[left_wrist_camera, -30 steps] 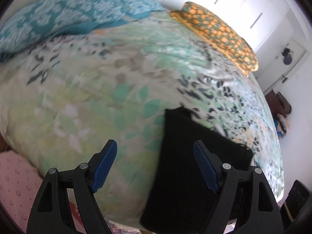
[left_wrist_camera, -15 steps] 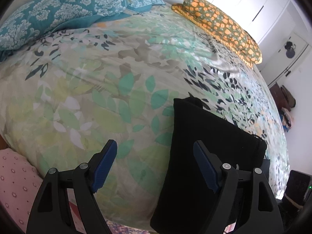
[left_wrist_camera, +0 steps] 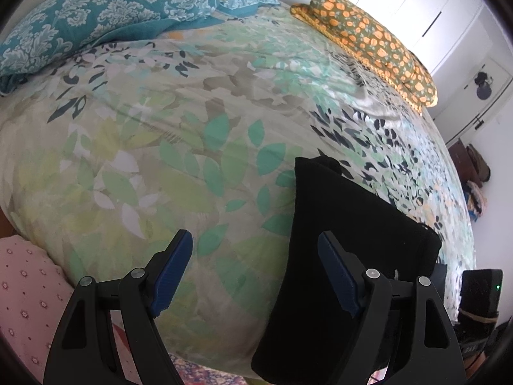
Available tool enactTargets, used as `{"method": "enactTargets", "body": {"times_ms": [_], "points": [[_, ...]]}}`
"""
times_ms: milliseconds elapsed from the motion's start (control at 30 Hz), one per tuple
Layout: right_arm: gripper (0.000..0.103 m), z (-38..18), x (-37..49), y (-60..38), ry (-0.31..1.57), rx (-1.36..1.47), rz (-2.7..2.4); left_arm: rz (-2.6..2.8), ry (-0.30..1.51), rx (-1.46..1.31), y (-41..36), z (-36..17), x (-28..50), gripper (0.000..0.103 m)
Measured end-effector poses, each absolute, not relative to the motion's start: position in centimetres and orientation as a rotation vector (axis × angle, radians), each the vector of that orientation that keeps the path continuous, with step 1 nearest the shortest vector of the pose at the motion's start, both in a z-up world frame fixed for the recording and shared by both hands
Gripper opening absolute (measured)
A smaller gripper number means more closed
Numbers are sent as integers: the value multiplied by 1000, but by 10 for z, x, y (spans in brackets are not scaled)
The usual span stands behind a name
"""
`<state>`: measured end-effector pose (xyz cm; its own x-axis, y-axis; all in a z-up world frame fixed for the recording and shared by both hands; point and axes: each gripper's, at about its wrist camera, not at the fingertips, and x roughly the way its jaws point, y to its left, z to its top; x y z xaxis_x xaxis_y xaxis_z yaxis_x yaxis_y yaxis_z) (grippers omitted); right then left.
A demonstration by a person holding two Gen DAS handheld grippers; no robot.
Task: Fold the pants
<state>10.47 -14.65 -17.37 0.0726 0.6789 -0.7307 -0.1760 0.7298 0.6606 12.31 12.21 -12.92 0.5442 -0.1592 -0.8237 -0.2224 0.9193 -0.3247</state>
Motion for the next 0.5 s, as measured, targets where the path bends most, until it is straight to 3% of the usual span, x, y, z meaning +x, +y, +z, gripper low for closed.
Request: {"method": "enactTargets", "body": {"times_ms": [33,233,500], "points": [[34,-173,105,-144,1355,461,688,40,1003,-419,122,-129,123,82],[26,-163,100,-145,1302,461,689,54,1004,-427,127,-130,122,82],[22,-103,95,-166,1151,540,754,89,1006,-466,136,-133,121,82]]}}
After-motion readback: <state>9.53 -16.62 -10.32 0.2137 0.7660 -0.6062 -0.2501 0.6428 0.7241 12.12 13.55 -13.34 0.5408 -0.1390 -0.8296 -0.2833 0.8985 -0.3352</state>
